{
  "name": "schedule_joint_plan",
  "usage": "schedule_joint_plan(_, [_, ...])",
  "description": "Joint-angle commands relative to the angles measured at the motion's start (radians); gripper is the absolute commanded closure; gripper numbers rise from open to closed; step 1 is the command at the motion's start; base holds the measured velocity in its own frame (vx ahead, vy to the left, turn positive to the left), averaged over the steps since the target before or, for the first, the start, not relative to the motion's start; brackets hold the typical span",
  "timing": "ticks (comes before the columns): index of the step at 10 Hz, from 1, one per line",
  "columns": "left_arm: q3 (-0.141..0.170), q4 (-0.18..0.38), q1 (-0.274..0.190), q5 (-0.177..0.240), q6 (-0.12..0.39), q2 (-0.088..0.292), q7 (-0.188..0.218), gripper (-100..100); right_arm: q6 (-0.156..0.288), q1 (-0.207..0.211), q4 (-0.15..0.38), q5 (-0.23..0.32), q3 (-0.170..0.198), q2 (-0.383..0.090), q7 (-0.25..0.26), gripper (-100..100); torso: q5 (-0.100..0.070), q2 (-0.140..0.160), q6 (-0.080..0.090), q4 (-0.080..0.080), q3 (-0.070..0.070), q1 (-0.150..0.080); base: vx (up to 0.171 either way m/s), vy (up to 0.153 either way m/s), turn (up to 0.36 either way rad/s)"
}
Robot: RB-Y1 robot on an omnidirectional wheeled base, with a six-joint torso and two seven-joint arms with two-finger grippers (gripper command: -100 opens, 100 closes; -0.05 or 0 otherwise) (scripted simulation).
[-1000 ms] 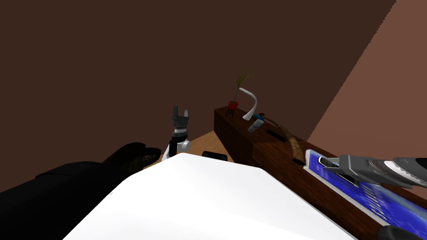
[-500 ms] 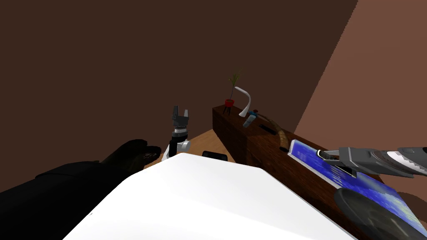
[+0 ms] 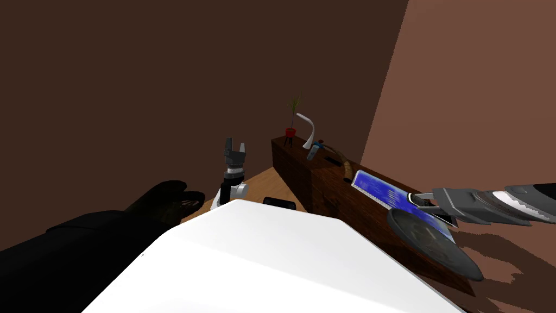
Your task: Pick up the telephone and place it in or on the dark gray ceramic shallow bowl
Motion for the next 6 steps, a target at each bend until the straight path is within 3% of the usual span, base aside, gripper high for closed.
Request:
schedule_joint_plan(1, [0.000, 0.000, 0.000, 0.000, 0.000, 0.000, 0.000, 0, 0.005, -0.017, -0.030, 0.029, 0.020, 0.006, 0.001, 100, 0.000, 0.000, 0.000, 0.000, 0.000, 0.000, -0.047, -0.097, -0.088])
schedule_joint_plan(6, [0.000, 0.000, 0.000, 0.000, 0.000, 0.000, 0.000, 0, 0.026, -0.026, -0.100, 0.129, 0.035, 0.039, -0.020, 100, 0.000, -0.009, -0.001, -0.003, -0.006, 0.001, 0.001, -0.096, -0.078])
